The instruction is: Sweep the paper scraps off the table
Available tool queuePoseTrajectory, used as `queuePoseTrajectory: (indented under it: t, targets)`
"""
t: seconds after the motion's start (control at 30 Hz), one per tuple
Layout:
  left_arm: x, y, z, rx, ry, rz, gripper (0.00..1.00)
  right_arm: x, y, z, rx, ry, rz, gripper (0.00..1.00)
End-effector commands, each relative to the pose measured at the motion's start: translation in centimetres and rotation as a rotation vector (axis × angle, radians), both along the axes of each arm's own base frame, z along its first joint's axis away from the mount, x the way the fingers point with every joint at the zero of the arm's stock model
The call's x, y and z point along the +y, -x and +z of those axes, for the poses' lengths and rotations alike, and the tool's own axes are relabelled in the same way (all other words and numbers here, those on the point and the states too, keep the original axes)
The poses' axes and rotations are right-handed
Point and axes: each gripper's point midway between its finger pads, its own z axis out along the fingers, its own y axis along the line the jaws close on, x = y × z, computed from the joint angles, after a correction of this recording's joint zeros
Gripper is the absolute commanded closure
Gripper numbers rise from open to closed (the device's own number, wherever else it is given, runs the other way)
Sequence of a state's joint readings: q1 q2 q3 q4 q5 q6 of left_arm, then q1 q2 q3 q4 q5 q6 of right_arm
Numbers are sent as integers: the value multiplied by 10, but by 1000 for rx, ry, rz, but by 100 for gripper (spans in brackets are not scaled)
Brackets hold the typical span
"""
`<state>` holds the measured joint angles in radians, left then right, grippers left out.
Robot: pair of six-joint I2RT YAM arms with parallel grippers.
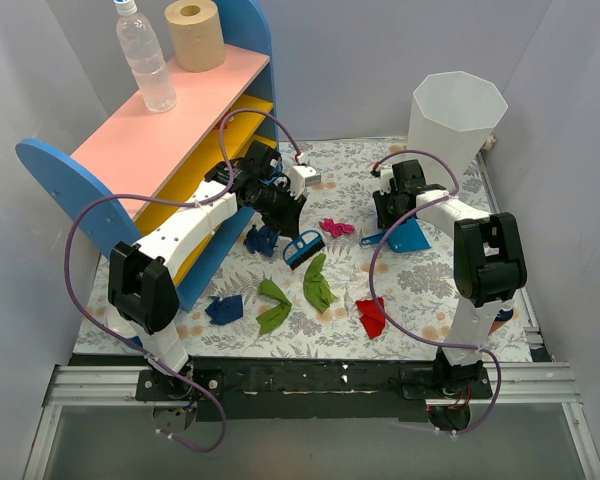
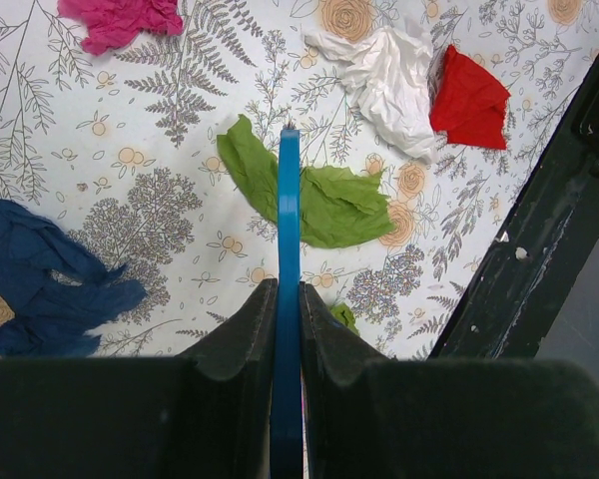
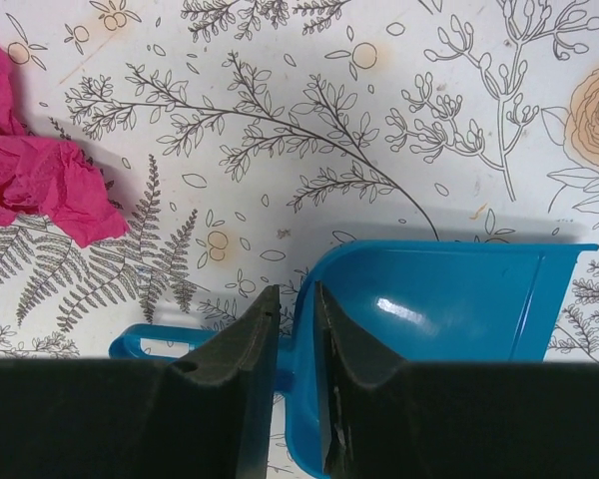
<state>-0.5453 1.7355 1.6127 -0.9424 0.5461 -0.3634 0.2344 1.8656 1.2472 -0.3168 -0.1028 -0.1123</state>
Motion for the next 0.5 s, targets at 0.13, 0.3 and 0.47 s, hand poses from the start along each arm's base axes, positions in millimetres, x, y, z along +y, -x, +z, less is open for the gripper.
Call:
queuePoseTrajectory:
  t: [0.13, 0.3, 0.47]
  targets:
    - [-6, 3, 22, -30, 53, -15, 100, -3, -10, 5, -67, 40, 43, 74]
    - [-6, 3, 22, -30, 55, -18, 100, -5, 1, -1, -44, 37, 48, 74]
    - [-4, 5, 22, -30, 52, -12, 100, -5, 5, -4, -44, 35, 52, 75]
